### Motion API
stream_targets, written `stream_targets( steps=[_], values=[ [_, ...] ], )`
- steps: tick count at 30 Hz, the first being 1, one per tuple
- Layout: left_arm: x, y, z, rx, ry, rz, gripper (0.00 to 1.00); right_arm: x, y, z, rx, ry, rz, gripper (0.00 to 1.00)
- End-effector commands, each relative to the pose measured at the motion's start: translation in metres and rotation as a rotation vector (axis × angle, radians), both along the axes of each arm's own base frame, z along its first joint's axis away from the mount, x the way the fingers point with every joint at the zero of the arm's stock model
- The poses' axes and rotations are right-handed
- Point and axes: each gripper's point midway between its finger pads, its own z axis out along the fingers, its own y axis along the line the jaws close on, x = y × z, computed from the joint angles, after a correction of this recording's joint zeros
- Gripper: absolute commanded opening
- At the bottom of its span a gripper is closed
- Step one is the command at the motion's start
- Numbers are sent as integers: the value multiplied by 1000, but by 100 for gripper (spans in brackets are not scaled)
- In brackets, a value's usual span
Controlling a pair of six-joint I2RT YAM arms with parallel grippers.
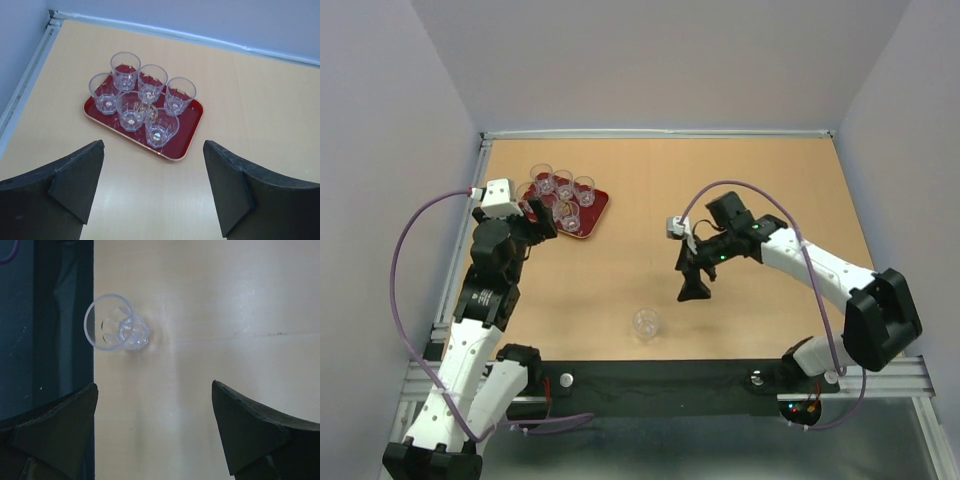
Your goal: Place the glasses into the tray
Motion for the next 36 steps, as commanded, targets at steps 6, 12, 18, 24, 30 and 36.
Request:
stream_targets(
  steps=[6,12,18,24,30,36],
  values=[
    [-5,13,37,2,-151,54,92,-6,57,-9,-130,-58,95,100],
    [-6,10,38,-5,-156,39,92,-12,77,-16,-156,-26,123,100],
    [-5,10,37,-3,-151,41,92,-25,85,-32,-209,-10,165,88],
    [-4,9,35,-2,-147,36,92,-39,89,-44,-267,-28,205,74],
    [-5,10,36,-3,-151,39,92,-36,91,-53,-325,-60,194,43],
    [-6,11,38,-3,-159,42,92,-12,94,-56,-399,-172,133,2]
  ],
)
